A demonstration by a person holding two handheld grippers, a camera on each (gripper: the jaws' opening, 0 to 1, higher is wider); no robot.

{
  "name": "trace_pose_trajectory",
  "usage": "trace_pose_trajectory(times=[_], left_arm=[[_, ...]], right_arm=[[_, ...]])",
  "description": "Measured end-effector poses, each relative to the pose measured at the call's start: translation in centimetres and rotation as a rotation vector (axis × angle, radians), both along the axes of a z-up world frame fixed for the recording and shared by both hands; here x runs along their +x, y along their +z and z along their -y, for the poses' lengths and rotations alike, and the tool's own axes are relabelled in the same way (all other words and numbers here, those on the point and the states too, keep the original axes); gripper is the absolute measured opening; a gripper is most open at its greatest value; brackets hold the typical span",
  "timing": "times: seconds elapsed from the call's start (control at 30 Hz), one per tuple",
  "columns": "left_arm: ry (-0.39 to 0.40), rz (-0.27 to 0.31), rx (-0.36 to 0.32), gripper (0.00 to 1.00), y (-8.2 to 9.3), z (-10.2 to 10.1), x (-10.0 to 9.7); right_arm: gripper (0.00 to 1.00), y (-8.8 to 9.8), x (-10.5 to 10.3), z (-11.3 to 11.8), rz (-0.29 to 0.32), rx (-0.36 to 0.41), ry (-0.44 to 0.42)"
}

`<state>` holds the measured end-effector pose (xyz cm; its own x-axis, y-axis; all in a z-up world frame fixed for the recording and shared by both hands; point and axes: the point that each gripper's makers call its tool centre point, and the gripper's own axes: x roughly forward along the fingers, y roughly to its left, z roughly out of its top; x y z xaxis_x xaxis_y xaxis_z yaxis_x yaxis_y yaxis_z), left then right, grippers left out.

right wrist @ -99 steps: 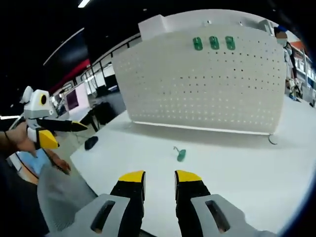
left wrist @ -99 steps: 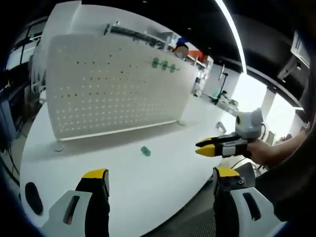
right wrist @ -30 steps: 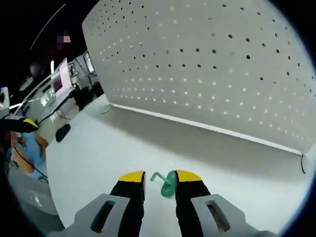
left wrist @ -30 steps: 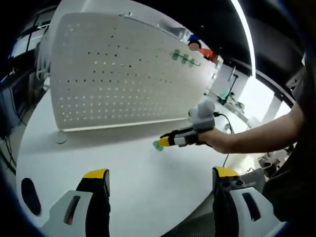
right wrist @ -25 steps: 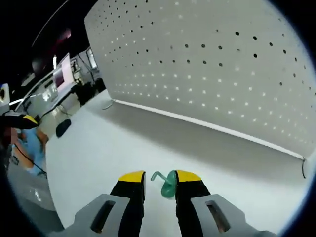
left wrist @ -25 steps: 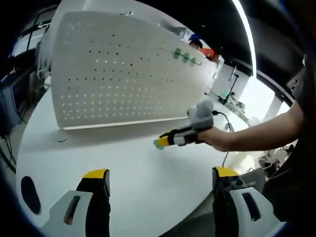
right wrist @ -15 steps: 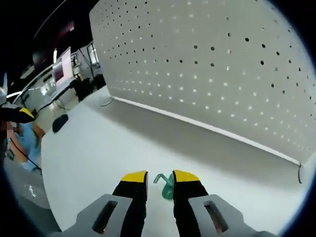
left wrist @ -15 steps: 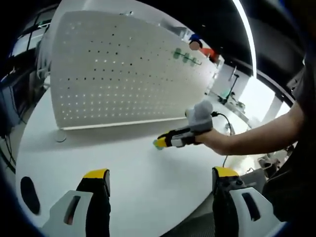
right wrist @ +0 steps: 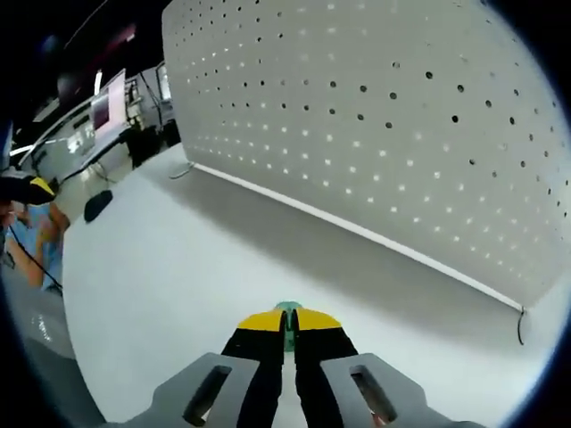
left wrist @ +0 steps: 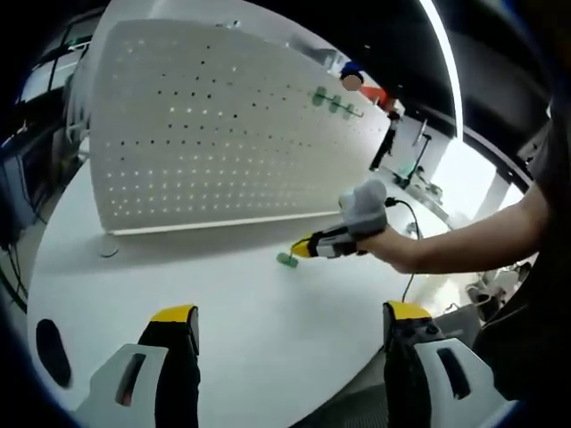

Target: Insert the hook assembly into the mounting plate slot until the hook locks in place.

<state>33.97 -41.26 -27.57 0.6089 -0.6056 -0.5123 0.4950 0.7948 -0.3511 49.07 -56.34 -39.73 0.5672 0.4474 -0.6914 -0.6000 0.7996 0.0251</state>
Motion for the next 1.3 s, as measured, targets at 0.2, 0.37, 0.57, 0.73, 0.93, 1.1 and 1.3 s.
trace_pose_trajectory(times=[0.2,0.37,0.57,0.73,0.93,1.1,1.3], left_arm=[[0.005,0.008,0.003,0.87,0.3,-0.3,0.2],[0.008,0.014,0.006,0.87,0.3,-0.5,0.3],[0.003,0.021,0.006,0.86,0.6,-0.2,0.1],[0.001,0.029,0.010,0.86,0.9,-0.1,0.0],[-0.005,0.036,0.016,0.86,1.3,0.1,-0.4],[0.002,0.036,0.028,0.85,1.4,-0.2,-0.8],[0.005,0.051,0.035,0.85,2.0,-0.3,-1.1]], right_arm=[[0.01,0.1,0.0,-0.3,0.011,-0.001,0.010],[0.01,0.6,0.1,-0.4,0.011,0.018,0.006],[0.00,1.7,-0.1,-0.5,0.027,0.025,0.014],[0.00,3.4,-0.2,-0.6,0.060,0.041,0.012],[0.01,5.9,-0.7,-0.9,0.089,0.069,0.025],[0.01,7.4,-1.9,-1.3,0.088,0.091,0.053],[0.01,8.8,-3.7,-1.7,0.103,0.102,0.081]])
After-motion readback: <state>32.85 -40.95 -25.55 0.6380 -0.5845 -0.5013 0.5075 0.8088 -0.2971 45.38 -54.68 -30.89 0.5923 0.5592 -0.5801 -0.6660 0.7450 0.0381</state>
